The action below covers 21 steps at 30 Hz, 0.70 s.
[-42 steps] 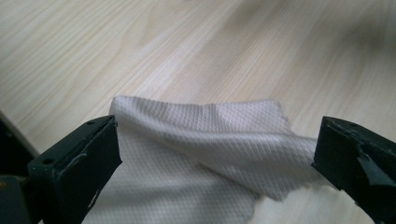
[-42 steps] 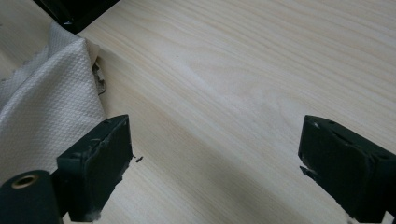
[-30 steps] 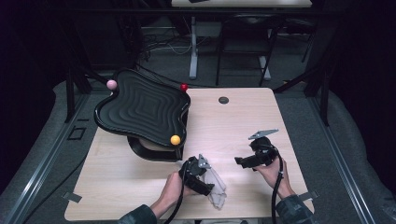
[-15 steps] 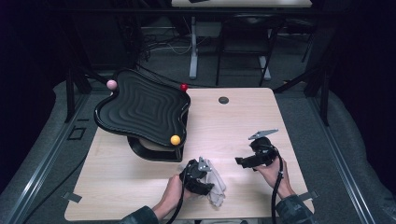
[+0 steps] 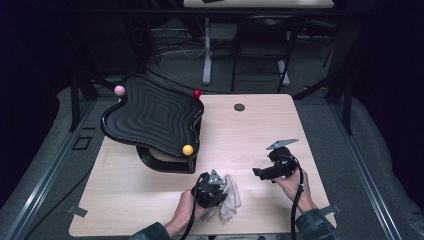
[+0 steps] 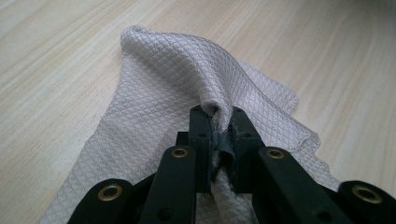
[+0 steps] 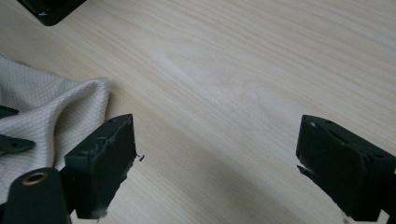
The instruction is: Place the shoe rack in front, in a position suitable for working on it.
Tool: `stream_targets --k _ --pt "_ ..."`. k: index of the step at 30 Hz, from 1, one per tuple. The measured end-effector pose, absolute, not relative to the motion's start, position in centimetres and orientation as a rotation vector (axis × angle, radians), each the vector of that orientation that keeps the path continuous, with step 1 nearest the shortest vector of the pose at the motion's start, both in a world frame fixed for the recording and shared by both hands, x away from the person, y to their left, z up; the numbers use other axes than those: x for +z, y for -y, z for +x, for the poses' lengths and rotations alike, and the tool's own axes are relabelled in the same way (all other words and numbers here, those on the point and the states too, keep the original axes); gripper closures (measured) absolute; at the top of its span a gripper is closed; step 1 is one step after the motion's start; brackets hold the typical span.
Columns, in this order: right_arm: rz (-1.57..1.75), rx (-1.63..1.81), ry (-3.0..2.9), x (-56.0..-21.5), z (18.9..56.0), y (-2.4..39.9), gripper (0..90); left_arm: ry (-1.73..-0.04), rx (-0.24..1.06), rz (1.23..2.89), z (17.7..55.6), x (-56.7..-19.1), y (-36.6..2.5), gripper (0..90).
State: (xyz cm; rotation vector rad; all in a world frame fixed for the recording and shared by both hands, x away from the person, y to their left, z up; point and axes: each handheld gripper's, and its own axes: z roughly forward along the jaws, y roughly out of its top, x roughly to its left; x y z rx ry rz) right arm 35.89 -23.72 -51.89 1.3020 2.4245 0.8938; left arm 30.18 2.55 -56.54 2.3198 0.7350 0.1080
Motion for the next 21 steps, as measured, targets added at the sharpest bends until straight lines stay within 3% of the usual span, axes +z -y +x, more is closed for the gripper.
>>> stream_targets --k 10,21 --pt "1.290 0.901 -2.425 -51.9 35.9 23.8 11.3 -0.680 0.129 2.313 28.5 -53.9 -4.1 82.6" --pt "1.289 0.894 -2.422 -52.0 36.0 23.9 11.5 -0.759 0.175 2.265 28.0 -51.8 -8.6 82.7"
